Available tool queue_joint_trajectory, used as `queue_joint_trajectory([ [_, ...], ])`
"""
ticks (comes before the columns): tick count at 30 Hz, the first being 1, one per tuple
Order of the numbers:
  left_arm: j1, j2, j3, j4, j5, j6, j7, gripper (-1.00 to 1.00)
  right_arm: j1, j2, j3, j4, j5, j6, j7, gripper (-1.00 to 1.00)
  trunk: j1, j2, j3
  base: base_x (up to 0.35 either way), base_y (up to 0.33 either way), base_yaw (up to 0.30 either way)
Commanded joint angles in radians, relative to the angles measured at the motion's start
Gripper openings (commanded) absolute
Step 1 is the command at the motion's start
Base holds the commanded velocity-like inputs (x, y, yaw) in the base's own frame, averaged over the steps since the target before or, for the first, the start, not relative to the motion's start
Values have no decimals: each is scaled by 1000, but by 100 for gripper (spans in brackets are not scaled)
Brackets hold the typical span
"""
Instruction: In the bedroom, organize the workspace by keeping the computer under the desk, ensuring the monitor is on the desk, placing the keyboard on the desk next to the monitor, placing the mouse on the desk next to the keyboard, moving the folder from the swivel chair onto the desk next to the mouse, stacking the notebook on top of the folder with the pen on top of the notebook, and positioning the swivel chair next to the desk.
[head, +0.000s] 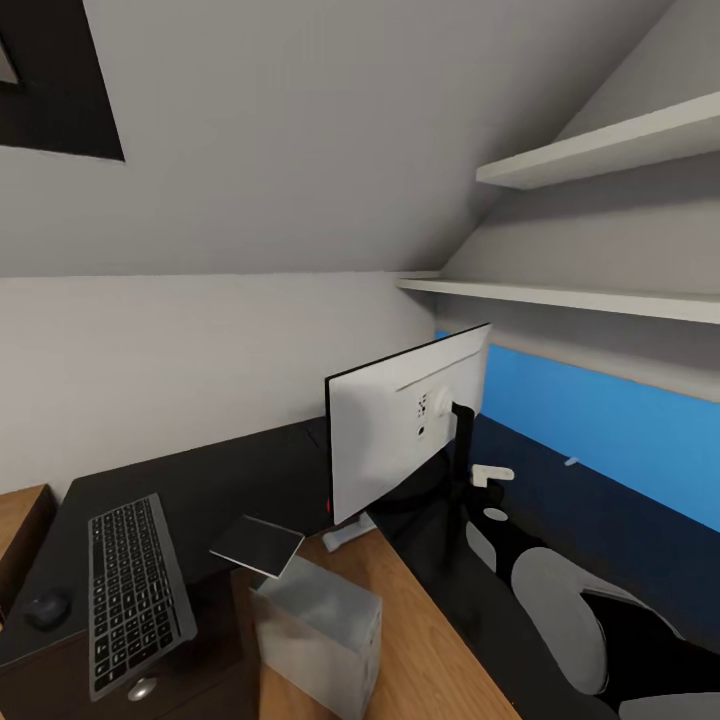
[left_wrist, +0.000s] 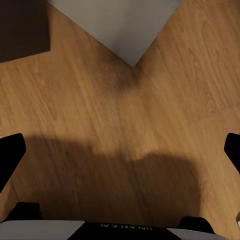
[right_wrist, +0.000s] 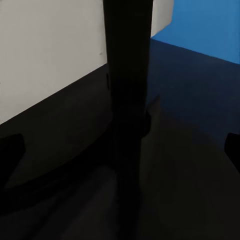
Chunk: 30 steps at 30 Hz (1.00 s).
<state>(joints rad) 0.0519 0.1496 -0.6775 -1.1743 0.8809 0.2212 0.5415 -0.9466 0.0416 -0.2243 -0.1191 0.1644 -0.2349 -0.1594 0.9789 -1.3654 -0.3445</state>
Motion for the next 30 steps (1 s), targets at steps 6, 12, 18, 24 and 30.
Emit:
queue_joint_trajectory([
  [6,0,4,-2,13,6,3,7,100,-1,0,-8,1,10,-4,-3,100,0,-1,-1,6,0,0],
  [12,-1,5,-6,77,5,-1,6,100,0,-1,-9,0,8,-21,-3,100,0,-1,-1,1,0,0],
  [18,0,5,-16,192,2,-8,6,100,0,1,-9,1,9,-32,-3,100,0,-1,-1,0,0,0],
  [24,0,6,-76,314,0,-92,7,100,0,-1,-9,1,9,-35,-3,100,0,-1,-1,0,0,0],
  [30,-1,1,-206,467,0,-344,5,100,0,-1,-8,1,9,-35,-3,100,0,-1,-1,0,0,0],
])
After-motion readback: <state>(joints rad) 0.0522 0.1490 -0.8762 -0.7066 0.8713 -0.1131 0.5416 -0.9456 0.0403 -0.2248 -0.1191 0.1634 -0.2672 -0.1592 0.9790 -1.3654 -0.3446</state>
